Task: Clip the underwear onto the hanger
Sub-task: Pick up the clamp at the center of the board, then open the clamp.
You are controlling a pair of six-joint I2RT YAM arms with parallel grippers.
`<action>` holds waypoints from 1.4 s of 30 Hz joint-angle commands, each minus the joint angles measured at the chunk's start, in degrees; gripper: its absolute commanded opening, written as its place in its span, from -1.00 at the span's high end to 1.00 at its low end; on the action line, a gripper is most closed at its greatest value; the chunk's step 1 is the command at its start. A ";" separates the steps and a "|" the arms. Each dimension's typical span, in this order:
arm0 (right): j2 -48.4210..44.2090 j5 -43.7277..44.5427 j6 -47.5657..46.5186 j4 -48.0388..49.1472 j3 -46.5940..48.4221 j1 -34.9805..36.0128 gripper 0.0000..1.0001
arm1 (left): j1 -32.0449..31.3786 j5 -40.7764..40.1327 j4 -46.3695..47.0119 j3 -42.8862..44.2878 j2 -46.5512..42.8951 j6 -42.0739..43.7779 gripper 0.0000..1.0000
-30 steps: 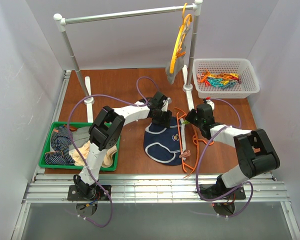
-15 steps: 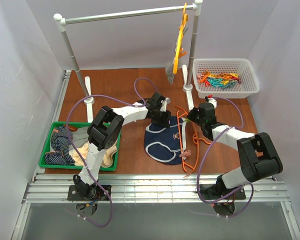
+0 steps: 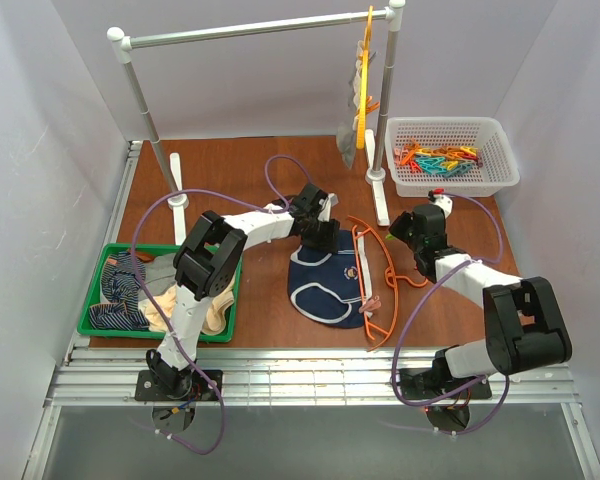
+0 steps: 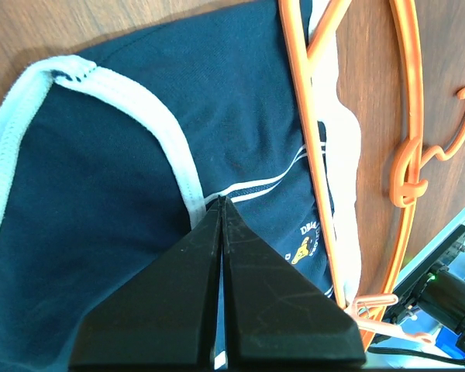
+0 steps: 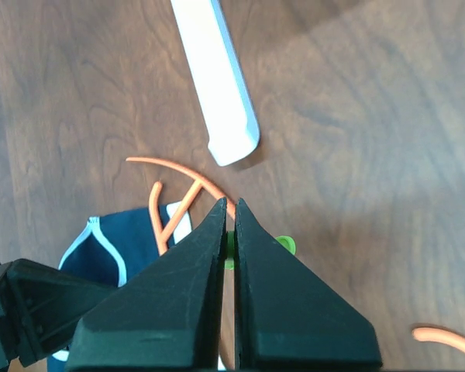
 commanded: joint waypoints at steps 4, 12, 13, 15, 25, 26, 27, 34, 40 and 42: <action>-2.53 -1.06 -1.76 1.35 0.28 -0.99 0.97 | 1.47 -6.41 -6.49 -1.39 2.04 1.54 1.00; -7.70 -8.10 -1.15 -0.31 1.34 0.68 0.97 | 1.47 -4.91 -7.53 4.15 -4.28 1.37 0.37; -8.67 -8.72 -0.88 -1.10 1.69 0.77 0.97 | 1.56 -5.17 -7.80 4.59 -5.33 1.54 0.22; -10.60 -9.86 -0.45 -1.90 1.87 1.03 0.97 | 1.56 -5.44 -8.68 5.55 -8.48 1.72 -0.19; -20.19 -18.73 4.11 -12.00 7.84 2.79 0.97 | 2.00 7.29 0.62 -3.22 -27.74 -1.97 -0.40; -20.80 -19.79 5.26 -12.01 7.84 2.97 0.97 | 2.00 9.13 3.68 -4.01 -28.97 -2.67 -0.40; -21.85 -21.62 6.31 -12.10 8.02 3.23 0.97 | 2.00 11.85 5.10 -4.63 -30.20 -4.15 -0.40; -26.34 -24.98 16.25 -12.89 8.02 7.44 0.97 | 0.87 16.71 12.15 -9.55 -35.49 -2.86 -0.31; -27.66 -24.81 21.35 -12.54 9.16 9.99 0.97 | -4.93 6.00 7.06 -9.65 -37.42 4.87 -0.13; -28.02 -24.46 22.05 -12.71 9.60 10.17 0.97 | -5.38 3.36 6.79 -9.91 -38.30 5.76 -0.11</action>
